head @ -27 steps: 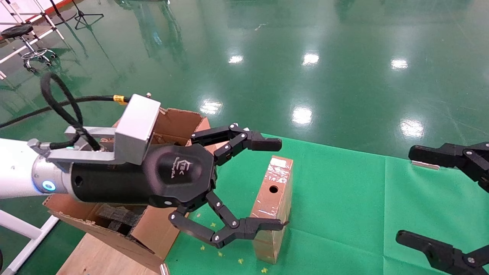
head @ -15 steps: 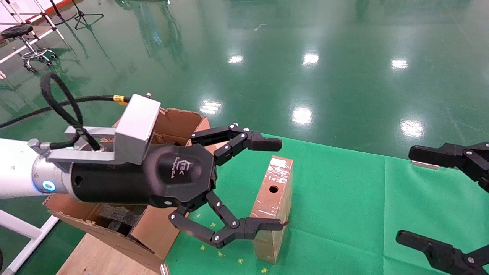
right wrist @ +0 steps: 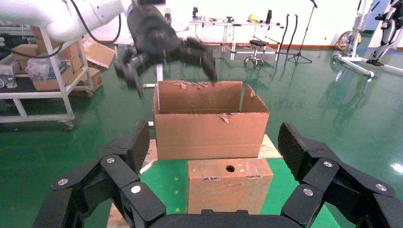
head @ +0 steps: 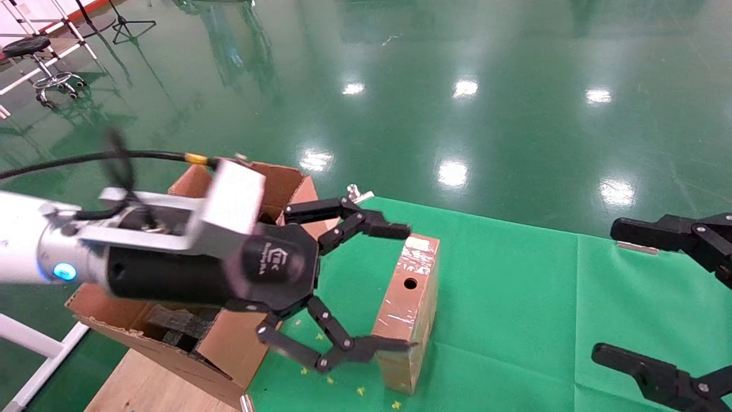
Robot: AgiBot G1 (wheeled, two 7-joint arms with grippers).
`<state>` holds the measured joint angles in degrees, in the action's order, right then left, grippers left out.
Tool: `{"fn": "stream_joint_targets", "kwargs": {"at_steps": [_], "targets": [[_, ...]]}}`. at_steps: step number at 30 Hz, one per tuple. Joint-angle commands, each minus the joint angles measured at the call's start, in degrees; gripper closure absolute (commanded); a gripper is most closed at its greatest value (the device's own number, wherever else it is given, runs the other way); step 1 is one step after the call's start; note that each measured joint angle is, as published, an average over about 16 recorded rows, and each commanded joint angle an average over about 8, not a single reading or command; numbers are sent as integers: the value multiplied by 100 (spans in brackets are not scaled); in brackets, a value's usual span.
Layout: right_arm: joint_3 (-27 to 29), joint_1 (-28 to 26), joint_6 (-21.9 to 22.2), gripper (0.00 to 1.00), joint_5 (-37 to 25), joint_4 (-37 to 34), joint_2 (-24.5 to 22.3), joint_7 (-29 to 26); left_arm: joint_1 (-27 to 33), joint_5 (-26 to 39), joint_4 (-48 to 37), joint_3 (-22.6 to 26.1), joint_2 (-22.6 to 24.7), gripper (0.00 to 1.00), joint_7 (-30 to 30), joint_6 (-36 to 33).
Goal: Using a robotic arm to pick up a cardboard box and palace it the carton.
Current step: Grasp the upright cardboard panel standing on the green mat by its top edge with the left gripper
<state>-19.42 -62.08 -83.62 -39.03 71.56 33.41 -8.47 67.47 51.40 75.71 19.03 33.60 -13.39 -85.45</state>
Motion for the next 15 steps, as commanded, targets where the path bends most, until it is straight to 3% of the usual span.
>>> {"fn": "stream_joint_targets", "kwargs": {"at_steps": [1, 6, 15], "targets": [[0, 0, 0, 100, 0, 0, 0, 0, 226, 381, 107, 116, -73, 0, -87, 0], [0, 0, 1, 100, 1, -1, 0, 0, 730, 840, 114, 352, 107, 0, -435, -42], [0, 0, 3, 100, 2, -2, -1, 0, 930, 1210, 72, 525, 85, 0, -605, -142]]}}
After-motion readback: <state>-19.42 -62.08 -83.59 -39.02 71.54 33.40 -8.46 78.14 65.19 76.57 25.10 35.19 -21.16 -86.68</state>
